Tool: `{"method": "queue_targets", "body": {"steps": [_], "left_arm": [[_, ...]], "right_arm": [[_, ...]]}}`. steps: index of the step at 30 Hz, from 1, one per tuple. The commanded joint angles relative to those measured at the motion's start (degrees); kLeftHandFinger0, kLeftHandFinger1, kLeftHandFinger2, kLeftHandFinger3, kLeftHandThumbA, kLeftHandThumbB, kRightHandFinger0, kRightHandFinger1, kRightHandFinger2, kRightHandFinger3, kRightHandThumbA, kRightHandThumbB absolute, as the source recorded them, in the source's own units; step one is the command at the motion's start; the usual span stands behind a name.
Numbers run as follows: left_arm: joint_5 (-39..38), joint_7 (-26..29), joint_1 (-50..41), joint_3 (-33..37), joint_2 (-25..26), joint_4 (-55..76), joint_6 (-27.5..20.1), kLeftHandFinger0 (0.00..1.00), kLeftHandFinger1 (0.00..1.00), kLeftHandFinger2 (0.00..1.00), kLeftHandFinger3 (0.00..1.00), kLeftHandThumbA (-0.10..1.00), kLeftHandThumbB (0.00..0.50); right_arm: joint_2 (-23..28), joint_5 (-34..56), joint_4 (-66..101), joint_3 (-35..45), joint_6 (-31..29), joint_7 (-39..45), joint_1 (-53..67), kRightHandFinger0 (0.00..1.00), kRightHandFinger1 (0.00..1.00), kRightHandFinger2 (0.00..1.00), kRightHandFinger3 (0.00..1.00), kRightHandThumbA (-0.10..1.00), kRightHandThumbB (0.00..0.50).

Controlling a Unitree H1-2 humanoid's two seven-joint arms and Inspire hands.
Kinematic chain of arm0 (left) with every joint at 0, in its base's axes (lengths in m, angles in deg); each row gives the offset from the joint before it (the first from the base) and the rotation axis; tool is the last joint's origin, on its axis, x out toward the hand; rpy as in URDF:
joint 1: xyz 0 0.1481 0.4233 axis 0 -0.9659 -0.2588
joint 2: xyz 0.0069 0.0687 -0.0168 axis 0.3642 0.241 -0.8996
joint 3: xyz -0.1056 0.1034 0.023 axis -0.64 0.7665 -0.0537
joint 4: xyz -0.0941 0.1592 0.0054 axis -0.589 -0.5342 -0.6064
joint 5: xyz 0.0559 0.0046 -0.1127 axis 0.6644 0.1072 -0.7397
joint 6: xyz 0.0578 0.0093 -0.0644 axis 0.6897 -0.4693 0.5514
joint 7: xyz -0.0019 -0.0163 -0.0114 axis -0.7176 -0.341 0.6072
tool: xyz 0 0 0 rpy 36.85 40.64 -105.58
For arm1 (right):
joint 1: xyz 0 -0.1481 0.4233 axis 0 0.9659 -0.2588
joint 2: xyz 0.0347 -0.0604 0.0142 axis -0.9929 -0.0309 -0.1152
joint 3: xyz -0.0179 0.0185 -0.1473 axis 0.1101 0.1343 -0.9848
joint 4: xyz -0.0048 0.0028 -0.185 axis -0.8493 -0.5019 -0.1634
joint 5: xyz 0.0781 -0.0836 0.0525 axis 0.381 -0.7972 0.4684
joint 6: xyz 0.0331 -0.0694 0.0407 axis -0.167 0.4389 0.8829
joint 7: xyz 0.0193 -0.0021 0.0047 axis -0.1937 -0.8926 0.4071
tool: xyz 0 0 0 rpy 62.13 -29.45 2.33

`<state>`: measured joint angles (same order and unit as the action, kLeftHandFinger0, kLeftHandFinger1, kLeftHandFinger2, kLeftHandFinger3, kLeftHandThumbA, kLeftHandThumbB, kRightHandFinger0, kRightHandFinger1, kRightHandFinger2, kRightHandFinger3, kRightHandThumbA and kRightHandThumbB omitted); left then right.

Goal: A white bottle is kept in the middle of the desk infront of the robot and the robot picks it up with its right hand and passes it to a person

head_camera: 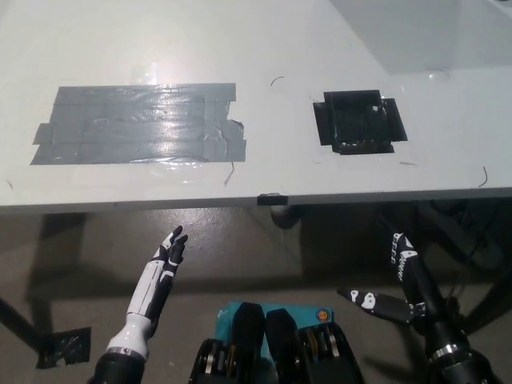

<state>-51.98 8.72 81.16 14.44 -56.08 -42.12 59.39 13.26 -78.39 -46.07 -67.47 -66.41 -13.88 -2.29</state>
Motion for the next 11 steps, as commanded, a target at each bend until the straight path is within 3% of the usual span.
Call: {"method": "queue_targets", "body": {"steps": [1,11], "left_arm": [[0.55,1.11,0.81,0.14,0.07,0.58,-2.49,1.00,1.00,1.00,1.00,1.00,0.121],[0.41,0.97,0.52,0.14,-0.08,1.15,-2.56,1.00,1.00,1.00,1.00,1.00,0.103]], "right_arm": [[0.66,-1.14,-1.44,-0.64,-5.00,1.37,-1.87,1.00,1.00,1.00,1.00,1.00,0.357],[1.03,-0.63,-0.97,-0.23,-5.04,2.27,-1.42,1.00,1.00,1.00,1.00,1.00,0.364]]}}
